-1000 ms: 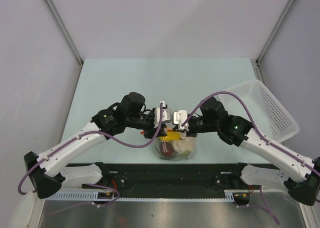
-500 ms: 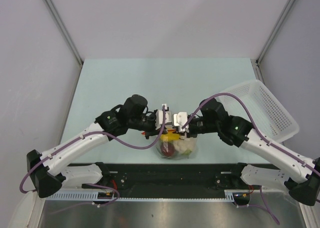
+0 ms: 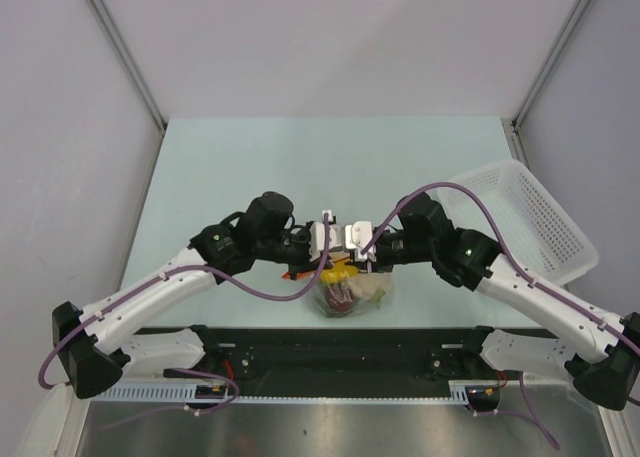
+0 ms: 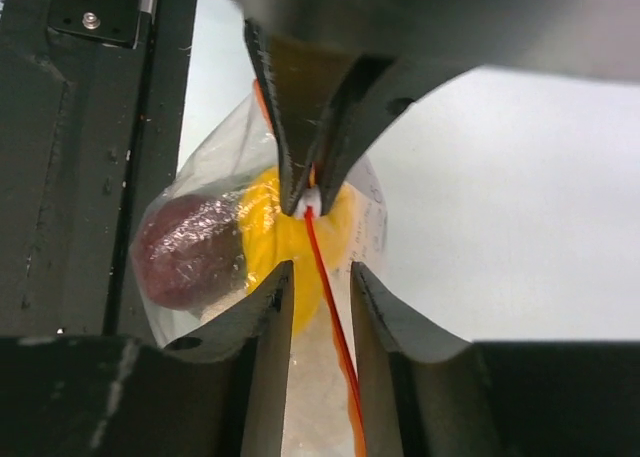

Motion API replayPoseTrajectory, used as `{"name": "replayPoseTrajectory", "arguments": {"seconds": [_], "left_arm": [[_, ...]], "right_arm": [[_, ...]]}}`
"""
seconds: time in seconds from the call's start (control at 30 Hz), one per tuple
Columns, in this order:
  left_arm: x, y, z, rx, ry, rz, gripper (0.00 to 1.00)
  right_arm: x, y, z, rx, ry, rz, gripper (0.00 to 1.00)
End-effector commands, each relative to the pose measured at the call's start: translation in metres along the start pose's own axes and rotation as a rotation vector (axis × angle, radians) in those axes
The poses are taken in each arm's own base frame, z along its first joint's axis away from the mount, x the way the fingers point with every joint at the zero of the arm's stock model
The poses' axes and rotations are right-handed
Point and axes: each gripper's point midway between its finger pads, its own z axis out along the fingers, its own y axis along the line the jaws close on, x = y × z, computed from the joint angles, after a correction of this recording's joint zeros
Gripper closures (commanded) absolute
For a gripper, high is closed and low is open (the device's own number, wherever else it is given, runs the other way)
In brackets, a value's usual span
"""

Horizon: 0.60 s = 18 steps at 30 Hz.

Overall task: Place the food in the zip-top bag and seal the zipper
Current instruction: Zip the zipper food storage bag at the center of the board.

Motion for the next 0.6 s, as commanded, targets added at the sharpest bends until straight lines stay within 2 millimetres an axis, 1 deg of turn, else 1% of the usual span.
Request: {"name": "replayPoseTrajectory", "arguments": {"seconds": [0.0,0.07,0.1,0.13,0.2,0.27,0.37,0.4,0.43,0.47,0.5,0.57], "left_arm": [[-0.019,-0.006,-0.008,0.016,-0.077,0.067,1.0],[-0.02,-0.006,-0.009,0.016,-0.08,0.067,1.0],[-0.019,-0.006,-0.009,0.015,-0.08,0.066,1.0],[-0.02,-0.007,-0.009,0.019,-0.082,0.07,1.0],[-0.022,-0.007,-0.009,0.021,-0.091,0.076,1.0],[-0.023,-0.009,-0.009,0.032,-0.093,0.085,1.0],[-0.026,-0.01,-0.01,0.043,-0.101,0.091,1.0],[-0.026,-0.008,-0.009,0.036,-0.098,0.089,1.0],[-0.027,-0.008,-0.009,0.033,-0.098,0.087,1.0],[-0.026,-0.007,-0.009,0.027,-0.095,0.084,1.0],[-0.026,-0.006,-0.01,0.02,-0.094,0.082,1.0],[-0.023,-0.005,-0.011,0.009,-0.083,0.072,1.0]], "right_arm": [[0.013,-0.008,-0.003,0.027,0.057,0.02,0.63],[0.014,-0.011,-0.007,0.035,0.058,0.03,0.54],[0.015,-0.011,-0.008,0.033,0.056,0.03,0.46],[0.016,-0.011,-0.009,0.032,0.058,0.031,0.43],[0.018,-0.01,-0.011,0.027,0.066,0.019,0.4],[0.02,-0.01,-0.011,0.023,0.073,0.02,0.41],[0.022,-0.006,-0.01,-0.001,0.074,0.008,0.57],[0.021,-0.005,-0.009,-0.007,0.072,0.004,0.69],[0.019,-0.004,-0.01,-0.012,0.064,0.002,0.77],[0.018,-0.003,-0.011,-0.016,0.058,-0.003,0.87],[0.017,-0.003,-0.012,-0.015,0.054,-0.01,1.0],[0.017,-0.004,-0.015,-0.008,0.052,-0.004,1.0]]}}
